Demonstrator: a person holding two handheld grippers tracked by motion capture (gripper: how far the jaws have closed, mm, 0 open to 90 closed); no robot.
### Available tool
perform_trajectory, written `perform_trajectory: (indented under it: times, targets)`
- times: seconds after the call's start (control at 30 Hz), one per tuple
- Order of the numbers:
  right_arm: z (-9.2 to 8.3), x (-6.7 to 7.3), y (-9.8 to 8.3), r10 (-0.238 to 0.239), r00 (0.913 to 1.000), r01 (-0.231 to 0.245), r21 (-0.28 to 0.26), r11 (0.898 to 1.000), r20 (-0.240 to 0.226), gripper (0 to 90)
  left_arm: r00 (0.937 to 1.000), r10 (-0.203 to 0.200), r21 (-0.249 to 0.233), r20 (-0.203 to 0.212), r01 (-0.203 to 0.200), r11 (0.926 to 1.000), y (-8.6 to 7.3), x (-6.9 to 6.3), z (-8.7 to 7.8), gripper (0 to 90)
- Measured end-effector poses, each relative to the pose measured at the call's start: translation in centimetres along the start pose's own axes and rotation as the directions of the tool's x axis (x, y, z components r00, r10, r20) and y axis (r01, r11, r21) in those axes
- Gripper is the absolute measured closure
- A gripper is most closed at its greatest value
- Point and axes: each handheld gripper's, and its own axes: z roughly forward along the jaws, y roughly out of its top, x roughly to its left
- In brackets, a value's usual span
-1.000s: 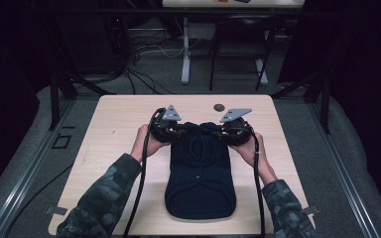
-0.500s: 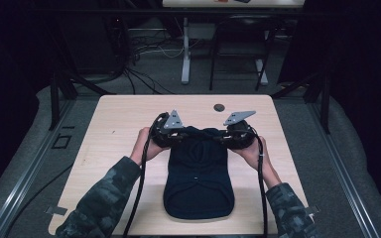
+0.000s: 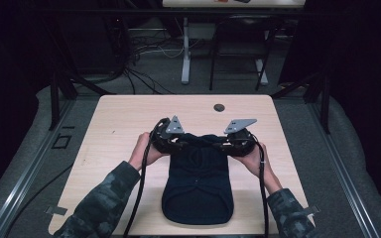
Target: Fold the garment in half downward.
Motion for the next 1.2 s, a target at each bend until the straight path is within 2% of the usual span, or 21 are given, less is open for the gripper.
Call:
perform_trajectory:
  times: [0.13, 0.33, 0.37, 0.4, 0.5, 0.57, 0.63, 0.73, 0.8, 0.87, 0.97, 1.2]
  targets:
    - [0.0, 0.2, -0.1, -0.010, 0.9999, 0.010, 0.003, 1.000, 0.004, 68.3, 0.9999, 0.014, 0.002, -0.008, -0.014, 0.9999, -0.1, -0.2, 0.1, 58.7]
    - [-0.1, 0.4, -0.1, -0.022, 0.9997, 0.022, 0.009, 1.000, 0.009, 68.3, 0.9994, 0.029, 0.002, -0.017, -0.029, 0.9996, -0.2, -0.4, 0.2, 69.0]
    - [-0.1, 0.3, 0.0, -0.016, 0.9999, 0.016, 0.019, 1.000, 0.000, 64.7, 0.9993, 0.031, -0.002, -0.019, -0.032, 0.9995, -0.1, -0.4, 0.1, 70.9]
    - [-0.1, 0.3, 0.0, -0.016, 0.9999, 0.016, 0.019, 1.000, 0.000, 64.7, 0.9990, 0.038, -0.003, -0.023, -0.038, 0.9993, -0.1, -0.4, 0.1, 70.9]
    - [-0.1, 0.1, 0.2, 0.023, 0.9989, -0.022, 0.023, 0.999, -0.040, 58.5, 0.9987, 0.044, -0.019, -0.027, -0.044, 0.9988, 0.0, -0.5, 0.0, 72.1]
    - [-0.2, 0.0, 0.3, 0.049, 0.9969, -0.046, 0.044, 0.998, -0.062, 53.9, 0.9982, 0.052, -0.027, -0.029, -0.052, 0.9983, 0.0, -0.6, -0.2, 72.3]
    - [-0.1, 0.0, 0.3, 0.069, 0.9948, -0.066, 0.048, 0.997, -0.075, 52.8, 0.9973, 0.064, -0.032, -0.036, -0.065, 0.9974, 0.2, -0.8, -0.3, 72.3]
    - [0.1, -0.1, 0.4, 0.099, 0.9904, -0.090, 0.095, 0.991, -0.096, 51.6, 0.9959, 0.083, -0.032, -0.035, -0.085, 0.9959, 0.3, -1.1, -0.4, 72.3]
    - [0.3, 0.1, 0.3, 0.093, 0.9916, -0.083, 0.113, 0.990, -0.090, 54.4, 0.9944, 0.097, -0.020, -0.042, -0.098, 0.9950, 0.4, -1.3, -0.4, 72.1]
    - [0.3, 0.3, 0.3, 0.072, 0.9936, -0.061, 0.124, 0.990, -0.087, 57.4, 0.9942, 0.099, -0.012, -0.040, -0.100, 0.9949, 0.3, -1.4, -0.4, 71.3]
    - [0.3, 0.6, 0.1, 0.069, 0.9942, -0.060, 0.112, 0.992, -0.083, 63.3, 0.9958, 0.088, -0.002, -0.028, -0.088, 0.9961, 0.1, -1.4, -0.4, 69.0]
    - [0.3, 1.3, 0.0, 0.030, 0.9956, -0.021, 0.103, 0.994, -0.089, 66.2, 0.9991, 0.041, 0.055, 0.008, -0.041, 0.9976, -0.4, -1.5, -0.1, 49.2]
